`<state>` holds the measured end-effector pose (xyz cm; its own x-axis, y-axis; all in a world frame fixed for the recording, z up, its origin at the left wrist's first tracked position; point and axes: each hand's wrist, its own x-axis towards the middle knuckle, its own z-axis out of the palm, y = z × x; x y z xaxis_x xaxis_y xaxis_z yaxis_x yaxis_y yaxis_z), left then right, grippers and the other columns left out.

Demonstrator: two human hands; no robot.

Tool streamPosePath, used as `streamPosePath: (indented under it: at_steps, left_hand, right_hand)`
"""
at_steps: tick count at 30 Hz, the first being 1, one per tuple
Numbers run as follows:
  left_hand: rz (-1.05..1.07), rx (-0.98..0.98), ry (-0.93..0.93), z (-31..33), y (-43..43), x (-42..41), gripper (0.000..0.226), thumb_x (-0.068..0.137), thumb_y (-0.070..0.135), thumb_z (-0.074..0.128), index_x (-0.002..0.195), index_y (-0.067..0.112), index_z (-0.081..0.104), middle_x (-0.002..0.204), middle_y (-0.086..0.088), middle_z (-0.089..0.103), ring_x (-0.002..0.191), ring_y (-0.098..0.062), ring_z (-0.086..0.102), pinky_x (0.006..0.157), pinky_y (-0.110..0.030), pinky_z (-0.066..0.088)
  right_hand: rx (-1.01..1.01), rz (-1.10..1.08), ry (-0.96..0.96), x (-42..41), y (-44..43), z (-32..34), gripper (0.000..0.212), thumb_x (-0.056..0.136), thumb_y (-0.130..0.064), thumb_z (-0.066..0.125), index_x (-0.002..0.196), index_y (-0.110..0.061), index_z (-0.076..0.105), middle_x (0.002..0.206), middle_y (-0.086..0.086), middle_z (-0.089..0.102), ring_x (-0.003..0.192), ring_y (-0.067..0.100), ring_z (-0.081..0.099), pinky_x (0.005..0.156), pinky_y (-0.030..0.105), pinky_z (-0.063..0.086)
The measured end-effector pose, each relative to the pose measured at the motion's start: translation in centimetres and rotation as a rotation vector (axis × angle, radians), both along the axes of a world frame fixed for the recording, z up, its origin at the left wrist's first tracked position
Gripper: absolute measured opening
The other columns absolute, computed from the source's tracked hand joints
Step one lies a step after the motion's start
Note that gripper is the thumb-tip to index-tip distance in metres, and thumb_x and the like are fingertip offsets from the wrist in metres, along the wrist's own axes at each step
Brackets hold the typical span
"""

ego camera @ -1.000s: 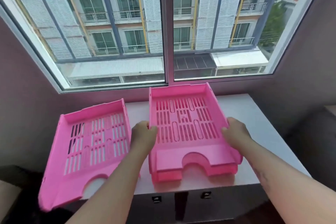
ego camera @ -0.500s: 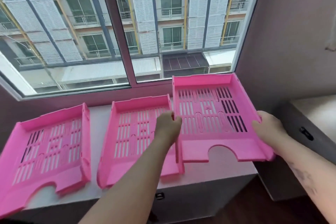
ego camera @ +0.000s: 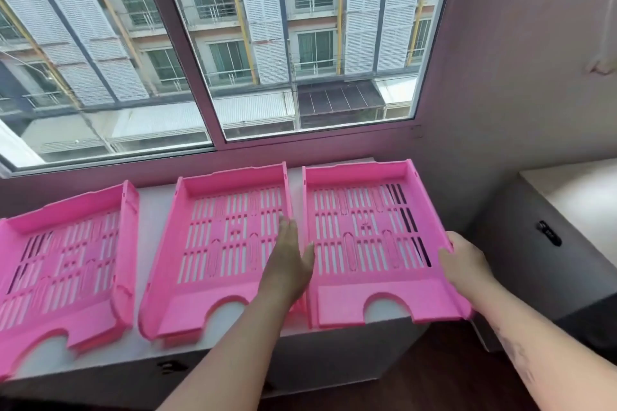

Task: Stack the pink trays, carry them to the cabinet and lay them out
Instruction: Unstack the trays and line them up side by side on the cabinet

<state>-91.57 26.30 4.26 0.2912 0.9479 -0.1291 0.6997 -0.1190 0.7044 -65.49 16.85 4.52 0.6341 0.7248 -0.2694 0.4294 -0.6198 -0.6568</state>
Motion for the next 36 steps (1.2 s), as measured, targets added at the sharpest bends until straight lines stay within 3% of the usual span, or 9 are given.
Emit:
streamPosePath:
  at_steps: [2, 4, 6, 9, 11, 14, 19, 32, 36]
  left_hand:
    - [0.018, -0.018, -0.023, -0.7, -0.6, -1.3, 0.074, 0.101, 0.039, 0.048, 0.158, 0.015, 0.009, 0.168, -0.002, 0.007, 0.153, -0.019, 0.011, 0.119, -0.035, 0.014]
    - [-0.009, -0.012, 0.032, -1.8, -1.3, -3.0, 0.079, 0.097, 0.057, 0.043, 0.158, 0.018, 0.012, 0.166, 0.001, 0.015, 0.152, -0.017, 0.017, 0.121, -0.041, 0.020]
    - [-0.082, 0.020, 0.138, -2.8, -2.0, -4.8, 0.087, 0.090, 0.072, 0.033, 0.158, 0.020, 0.014, 0.165, 0.003, 0.021, 0.151, -0.017, 0.021, 0.120, -0.041, 0.024]
    - [-0.178, 0.090, 0.242, -4.3, -2.7, -6.6, 0.096, 0.081, 0.083, 0.004, 0.157, 0.026, 0.018, 0.165, 0.005, 0.022, 0.152, -0.012, 0.017, 0.123, -0.035, 0.014]
    - [-0.212, 0.121, 0.309, -5.0, -2.8, -7.1, 0.101, 0.074, 0.082, -0.018, 0.156, 0.032, 0.016, 0.165, 0.010, 0.017, 0.152, -0.007, 0.008, 0.125, -0.032, 0.004]
    - [-0.226, 0.156, 0.394, -5.6, -2.4, -7.7, 0.108, 0.070, 0.077, -0.030, 0.155, 0.032, 0.019, 0.161, 0.017, 0.009, 0.151, -0.004, 0.003, 0.123, -0.027, -0.004]
    - [-0.233, 0.172, 0.395, -6.0, -0.1, -8.6, 0.109, 0.072, 0.076, -0.028, 0.154, 0.029, 0.027, 0.158, 0.017, 0.013, 0.152, -0.007, 0.010, 0.122, -0.028, -0.001]
    - [-0.269, 0.177, 0.447, -6.5, 5.1, -9.1, 0.115, 0.069, 0.076, -0.032, 0.152, 0.026, 0.030, 0.161, 0.009, 0.023, 0.152, -0.014, 0.016, 0.123, -0.032, 0.003]
    - [-0.335, 0.144, 0.510, -5.3, 5.2, -9.1, 0.113, 0.065, 0.076, -0.032, 0.155, 0.028, 0.018, 0.163, 0.010, 0.014, 0.153, -0.014, 0.009, 0.124, -0.033, 0.003]
  right_hand:
    - [-0.071, 0.077, -0.170, -0.2, 0.0, -0.3, 0.054, 0.100, -0.015, 0.040, 0.153, -0.016, 0.034, 0.140, 0.015, 0.054, 0.122, 0.036, 0.055, 0.091, 0.039, 0.046]
    - [-0.040, 0.245, -0.471, -1.2, -0.3, -0.8, 0.066, 0.099, -0.033, 0.046, 0.158, -0.017, 0.020, 0.163, 0.007, 0.028, 0.150, 0.027, 0.026, 0.119, 0.047, 0.027]
    - [-0.077, 0.542, -0.541, -3.1, -0.9, -1.3, 0.082, 0.092, -0.062, 0.043, 0.159, -0.022, 0.017, 0.167, 0.000, 0.016, 0.154, 0.020, 0.010, 0.126, 0.044, 0.008]
    - [-0.312, 0.904, -0.493, -5.5, -1.6, -2.7, 0.110, 0.063, -0.094, 0.004, 0.158, -0.039, 0.000, 0.168, -0.002, -0.009, 0.154, 0.021, -0.011, 0.124, 0.043, -0.005]
    - [-0.348, 0.961, -0.516, -5.5, -0.9, -3.3, 0.121, 0.044, -0.096, -0.006, 0.155, -0.046, -0.007, 0.167, 0.002, -0.015, 0.150, 0.020, -0.021, 0.122, 0.043, -0.008]
    - [-0.332, 1.005, -0.543, -5.2, 1.0, -3.5, 0.114, 0.051, -0.095, 0.008, 0.153, -0.049, -0.008, 0.165, 0.003, -0.018, 0.138, 0.014, -0.028, 0.120, 0.040, -0.010]
    - [-0.314, 1.035, -0.560, -5.7, 4.0, -4.0, 0.102, 0.066, -0.093, 0.025, 0.152, -0.050, -0.009, 0.159, -0.004, -0.024, 0.140, 0.014, -0.028, 0.121, 0.042, -0.010]
    - [-0.240, 1.001, -0.580, -6.2, 9.8, -4.6, 0.091, 0.068, -0.093, 0.001, 0.146, -0.049, -0.017, 0.162, 0.004, -0.024, 0.150, 0.023, -0.022, 0.123, 0.045, -0.010]
    - [-0.261, 0.991, -0.564, -6.4, 9.9, -4.6, 0.097, 0.065, -0.093, -0.005, 0.150, -0.046, -0.013, 0.164, 0.006, -0.020, 0.151, 0.023, -0.021, 0.123, 0.047, -0.009]
